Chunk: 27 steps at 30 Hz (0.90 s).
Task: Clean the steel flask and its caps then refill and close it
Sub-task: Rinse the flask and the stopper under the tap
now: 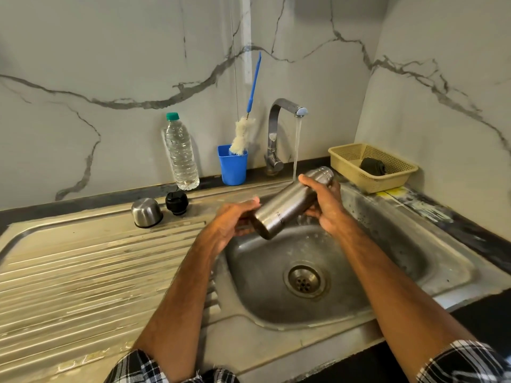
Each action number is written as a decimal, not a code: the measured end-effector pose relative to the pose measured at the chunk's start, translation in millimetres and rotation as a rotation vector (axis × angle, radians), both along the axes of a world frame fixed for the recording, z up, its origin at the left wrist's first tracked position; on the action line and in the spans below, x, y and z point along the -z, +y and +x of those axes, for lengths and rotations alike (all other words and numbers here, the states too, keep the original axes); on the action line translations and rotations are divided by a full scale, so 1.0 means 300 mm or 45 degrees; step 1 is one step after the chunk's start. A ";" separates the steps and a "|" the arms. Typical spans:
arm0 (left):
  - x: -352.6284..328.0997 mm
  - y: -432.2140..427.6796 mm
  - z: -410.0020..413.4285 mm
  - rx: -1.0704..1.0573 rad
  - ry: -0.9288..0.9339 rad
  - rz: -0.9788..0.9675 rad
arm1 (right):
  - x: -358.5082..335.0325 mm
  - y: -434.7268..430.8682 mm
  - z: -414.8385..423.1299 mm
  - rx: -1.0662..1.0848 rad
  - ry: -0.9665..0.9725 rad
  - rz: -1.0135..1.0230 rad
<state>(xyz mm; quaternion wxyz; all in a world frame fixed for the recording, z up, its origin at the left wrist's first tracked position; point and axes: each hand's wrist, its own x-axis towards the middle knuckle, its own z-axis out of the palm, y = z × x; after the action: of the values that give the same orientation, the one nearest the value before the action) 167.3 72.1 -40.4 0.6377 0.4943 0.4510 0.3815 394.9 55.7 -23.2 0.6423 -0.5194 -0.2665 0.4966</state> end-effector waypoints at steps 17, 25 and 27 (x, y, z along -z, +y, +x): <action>0.036 0.004 0.064 -0.113 0.306 0.332 | 0.054 -0.010 -0.119 -0.026 -1.319 0.204; 0.033 -0.009 0.080 -0.103 0.207 0.278 | 0.057 -0.005 -0.122 -0.050 -1.334 0.200; 0.025 -0.008 0.078 -0.110 0.180 0.246 | 0.039 0.001 -0.119 0.057 -1.289 0.302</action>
<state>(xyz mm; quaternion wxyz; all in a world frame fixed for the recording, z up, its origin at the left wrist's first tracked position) 190.8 69.8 -48.0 0.5369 0.5592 0.4767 0.4145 359.2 56.0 -34.8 0.4978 -0.6238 -0.5871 0.1356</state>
